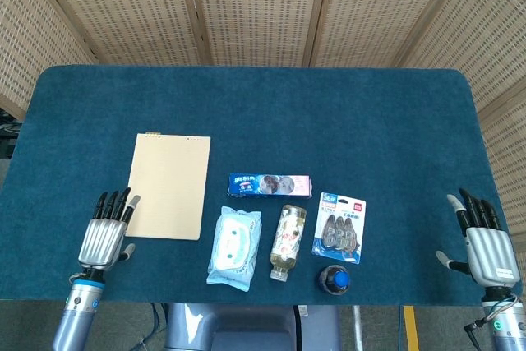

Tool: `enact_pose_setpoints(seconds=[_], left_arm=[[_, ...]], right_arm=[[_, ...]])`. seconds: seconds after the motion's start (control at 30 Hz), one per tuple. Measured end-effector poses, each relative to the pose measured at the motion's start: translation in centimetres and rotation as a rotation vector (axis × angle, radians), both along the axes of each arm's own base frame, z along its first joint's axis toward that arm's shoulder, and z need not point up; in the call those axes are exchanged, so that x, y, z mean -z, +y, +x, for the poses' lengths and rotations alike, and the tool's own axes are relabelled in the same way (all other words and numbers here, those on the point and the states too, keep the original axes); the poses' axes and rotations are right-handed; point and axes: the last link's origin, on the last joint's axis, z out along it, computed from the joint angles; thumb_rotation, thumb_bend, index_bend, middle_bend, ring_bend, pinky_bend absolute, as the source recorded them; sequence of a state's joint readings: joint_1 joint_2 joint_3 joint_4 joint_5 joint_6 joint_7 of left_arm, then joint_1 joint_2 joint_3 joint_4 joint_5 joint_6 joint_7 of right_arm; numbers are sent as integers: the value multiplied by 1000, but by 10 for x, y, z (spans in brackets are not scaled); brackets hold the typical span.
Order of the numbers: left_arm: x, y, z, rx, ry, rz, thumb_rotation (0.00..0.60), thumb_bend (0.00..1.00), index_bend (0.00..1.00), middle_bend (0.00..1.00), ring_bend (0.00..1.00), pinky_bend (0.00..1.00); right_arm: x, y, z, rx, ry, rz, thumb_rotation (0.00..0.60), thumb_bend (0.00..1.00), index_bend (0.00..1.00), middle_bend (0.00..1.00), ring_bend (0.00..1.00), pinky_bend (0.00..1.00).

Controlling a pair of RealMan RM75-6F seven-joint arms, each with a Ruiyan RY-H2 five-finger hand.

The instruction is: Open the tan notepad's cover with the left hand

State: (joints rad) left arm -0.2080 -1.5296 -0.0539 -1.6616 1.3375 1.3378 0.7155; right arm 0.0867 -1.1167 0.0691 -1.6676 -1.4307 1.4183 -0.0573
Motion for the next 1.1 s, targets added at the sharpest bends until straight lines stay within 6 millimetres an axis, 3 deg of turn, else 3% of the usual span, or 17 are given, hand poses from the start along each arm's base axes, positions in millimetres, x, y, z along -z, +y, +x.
enact_pose_setpoints(seconds=[0.4, 1.1], left_arm=[[23, 5, 17, 29, 8, -34, 600, 214, 0, 0, 0, 0], [43, 15, 14, 30, 48, -57, 600, 264, 18, 0, 0, 0]], right_arm=[[0, -1, 0, 6, -13, -2, 600, 156, 56, 0, 0, 0], [-2, 0, 0, 17, -45, -12, 600, 156, 57, 0, 0, 0]])
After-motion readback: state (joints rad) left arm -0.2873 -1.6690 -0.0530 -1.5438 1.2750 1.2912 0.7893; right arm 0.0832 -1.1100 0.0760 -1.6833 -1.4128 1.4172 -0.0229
